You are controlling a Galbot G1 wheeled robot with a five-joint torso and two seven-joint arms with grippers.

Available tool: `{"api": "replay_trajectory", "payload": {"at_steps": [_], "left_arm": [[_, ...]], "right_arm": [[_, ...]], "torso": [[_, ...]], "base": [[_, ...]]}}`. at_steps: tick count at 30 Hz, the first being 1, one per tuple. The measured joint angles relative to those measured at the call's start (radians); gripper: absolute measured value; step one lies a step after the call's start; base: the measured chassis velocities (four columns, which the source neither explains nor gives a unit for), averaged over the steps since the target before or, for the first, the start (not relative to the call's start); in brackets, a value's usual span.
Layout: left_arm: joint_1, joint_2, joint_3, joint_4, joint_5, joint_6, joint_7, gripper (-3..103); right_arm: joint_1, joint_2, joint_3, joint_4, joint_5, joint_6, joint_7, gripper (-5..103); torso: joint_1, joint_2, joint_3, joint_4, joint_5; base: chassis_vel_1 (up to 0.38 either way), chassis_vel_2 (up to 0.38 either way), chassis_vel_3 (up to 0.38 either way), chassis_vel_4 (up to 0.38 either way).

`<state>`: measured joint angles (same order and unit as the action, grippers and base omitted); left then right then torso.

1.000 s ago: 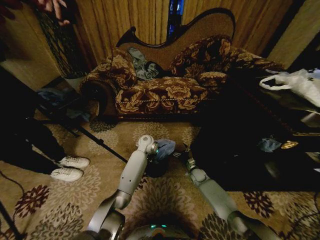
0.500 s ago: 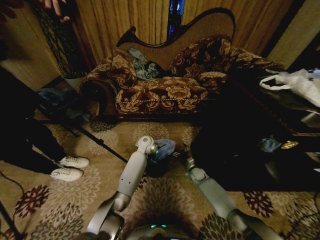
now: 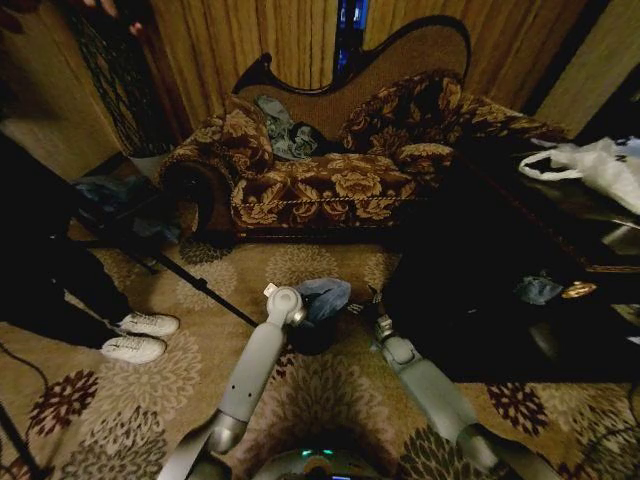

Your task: Place a garbage bag over the trash bin.

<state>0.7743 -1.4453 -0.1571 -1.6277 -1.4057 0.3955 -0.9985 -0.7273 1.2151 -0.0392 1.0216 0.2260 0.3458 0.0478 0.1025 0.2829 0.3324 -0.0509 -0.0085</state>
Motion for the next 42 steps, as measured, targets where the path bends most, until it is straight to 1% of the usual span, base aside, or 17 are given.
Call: {"api": "replay_trajectory", "payload": {"at_steps": [2,3,6,8,9,11,12,13,15,16,19,20,21,24,30,34,42], "left_arm": [[0.008,0.010,0.000,-0.010,0.007,0.017,0.033,59],[0.023,0.030,-0.001,-0.033,0.031,0.045,0.100,70],[0.032,0.046,-0.002,-0.049,0.069,0.069,0.150,76],[0.054,0.096,-0.002,-0.093,0.214,0.149,0.304,87],[0.054,0.096,-0.002,-0.093,0.214,0.149,0.304,87],[0.069,0.144,0.002,-0.101,0.484,0.184,0.522,97],[0.071,0.154,0.002,-0.095,0.556,0.184,0.578,99],[0.071,0.154,0.002,-0.095,0.556,0.184,0.578,99],[0.075,0.198,0.001,-0.068,0.836,0.152,0.813,100],[0.075,0.198,0.001,-0.068,0.836,0.152,0.813,100],[0.054,0.245,-0.007,-0.001,1.122,0.007,1.075,100],[0.040,0.255,-0.010,0.028,1.177,-0.056,1.151,100],[0.040,0.255,-0.010,0.028,1.177,-0.056,1.151,100],[-0.007,0.282,-0.004,0.113,1.297,-0.253,1.395,100],[-0.013,0.325,0.016,0.108,1.316,-0.284,1.562,100],[-0.004,0.362,0.029,0.082,1.288,-0.198,1.572,100],[-0.066,0.364,0.054,0.196,1.300,-0.207,1.589,100]], "right_arm": [[-0.002,0.000,0.002,0.002,0.000,0.000,0.000,100],[-0.007,-0.001,0.009,0.008,-0.001,0.000,0.000,100],[-0.014,-0.001,0.022,0.012,-0.003,0.002,-0.001,100],[-0.035,-0.007,0.050,0.029,-0.004,0.003,-0.002,100],[-0.035,-0.007,0.050,0.029,-0.004,0.003,-0.002,100],[-0.065,-0.014,0.083,0.050,-0.010,0.008,-0.003,100],[-0.071,-0.015,0.089,0.054,-0.011,0.010,-0.003,100],[-0.071,-0.015,0.089,0.054,-0.011,0.010,-0.003,100],[-0.096,-0.021,0.115,0.067,-0.018,0.023,-0.003,100],[-0.096,-0.021,0.115,0.067,-0.018,0.023,-0.003,100],[-0.118,-0.022,0.149,0.071,-0.031,0.049,-0.009,100],[-0.123,-0.021,0.157,0.071,-0.033,0.056,-0.010,100],[-0.123,-0.021,0.157,0.071,-0.033,0.056,-0.010,100],[-0.135,-0.021,0.174,0.072,-0.040,0.072,-0.012,100],[-0.141,-0.018,0.193,0.068,-0.046,0.089,-0.015,100],[-0.144,-0.013,0.204,0.062,-0.047,0.102,-0.017,100],[-0.147,-0.012,0.215,0.033,-0.059,0.133,-0.027,100]], "torso": [[0.000,0.000,0.000,0.0001,0.0000],[0.000,0.000,0.000,0.0003,-0.0002],[0.000,0.000,0.000,0.0003,-0.0002],[0.000,0.000,0.000,-0.0001,-0.0002],[0.000,0.000,0.000,-0.0001,-0.0002],[0.000,0.000,0.000,0.0001,-0.0001],[0.000,0.000,0.000,0.0000,-0.0003],[0.000,0.000,0.000,0.0000,-0.0003],[0.000,0.000,0.000,0.0000,-0.0003],[0.000,0.000,0.000,0.0000,-0.0003],[0.000,0.000,0.000,0.0000,-0.0001],[0.000,0.000,0.000,0.0001,-0.0001],[0.000,0.000,0.000,0.0001,-0.0001],[0.000,0.000,0.000,-0.0002,-0.0002],[0.000,0.000,0.000,-0.0001,-0.0002],[0.000,0.000,0.000,0.0002,-0.0001],[0.000,0.000,0.000,0.0001,-0.0001]], "base": [[0.000,0.000,0.000,0.000],[0.000,0.000,0.000,0.000],[0.000,0.000,0.000,0.000],[0.000,0.000,0.000,0.000],[0.000,0.000,0.000,0.000],[0.000,0.000,0.000,0.000],[0.000,0.000,0.000,0.000],[0.000,0.000,0.000,0.000],[0.000,0.000,0.000,0.000],[0.000,0.000,0.000,0.000],[0.000,0.000,0.000,0.000],[0.000,0.000,0.000,0.000],[0.000,0.000,0.000,0.000],[0.000,0.000,0.000,0.000],[0.000,0.000,0.000,0.000],[0.000,0.000,0.000,0.000],[0.000,0.000,0.000,0.000]]}}
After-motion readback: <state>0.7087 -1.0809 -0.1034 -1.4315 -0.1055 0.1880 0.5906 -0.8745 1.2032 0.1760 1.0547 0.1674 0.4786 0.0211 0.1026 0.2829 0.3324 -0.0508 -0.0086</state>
